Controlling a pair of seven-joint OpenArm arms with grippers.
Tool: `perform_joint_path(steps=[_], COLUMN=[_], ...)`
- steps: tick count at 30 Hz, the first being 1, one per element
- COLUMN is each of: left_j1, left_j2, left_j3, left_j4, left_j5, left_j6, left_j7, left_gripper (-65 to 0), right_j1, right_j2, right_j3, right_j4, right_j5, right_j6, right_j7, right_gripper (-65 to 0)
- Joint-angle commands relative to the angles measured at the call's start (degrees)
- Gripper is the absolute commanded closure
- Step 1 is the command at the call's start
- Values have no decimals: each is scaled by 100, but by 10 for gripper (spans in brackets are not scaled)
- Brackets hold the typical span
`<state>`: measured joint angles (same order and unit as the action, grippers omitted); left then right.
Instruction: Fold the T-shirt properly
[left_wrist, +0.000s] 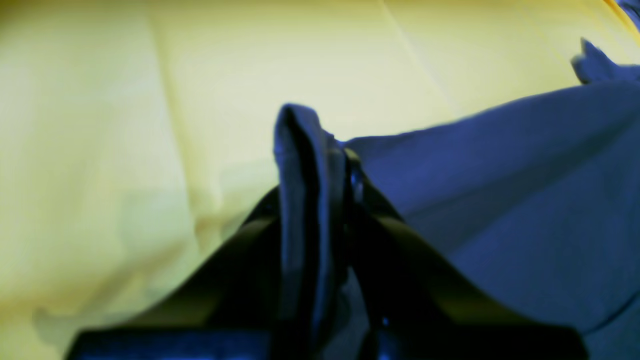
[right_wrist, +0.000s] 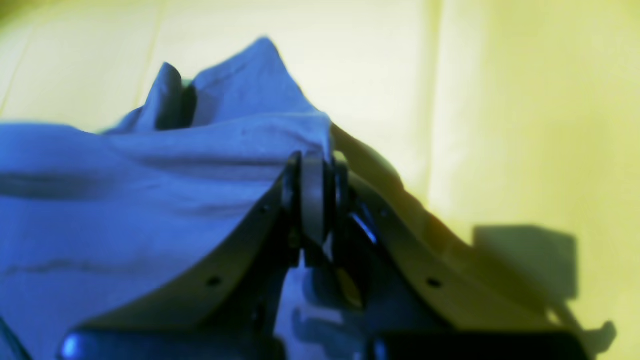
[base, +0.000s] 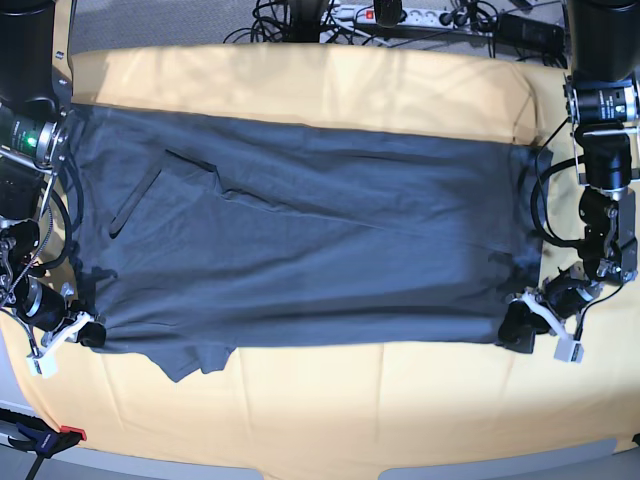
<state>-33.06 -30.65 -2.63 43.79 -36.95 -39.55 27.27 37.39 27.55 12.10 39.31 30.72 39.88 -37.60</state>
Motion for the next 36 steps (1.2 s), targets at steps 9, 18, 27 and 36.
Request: perform_joint_path(steps=[9, 18, 27, 36], left_j1=[260, 284, 284, 284], left_j2=[-542, -868, -868, -970], left_j3=[-48, -48, -48, -48], left_j4=[144, 710, 1502, 1504], left_j5=[-1307, -3528, -4805, -4805], left_j6=[-45, -45, -45, -45], left_j7=[442, 2500, 4544, 5273], left_gripper=[0, 0, 0, 0], right_j1=[11, -1115, -1867, -1991], right_j2=[258, 560, 918, 1062], right_j3=[22, 20, 22, 22], right_j4=[247, 1521, 2968, 2997], right_j5=[944, 1001, 2004, 1945], right_j6=[12, 12, 12, 12], right_j7=[-942, -968, -1751, -2004], right_gripper=[0, 0, 0, 0])
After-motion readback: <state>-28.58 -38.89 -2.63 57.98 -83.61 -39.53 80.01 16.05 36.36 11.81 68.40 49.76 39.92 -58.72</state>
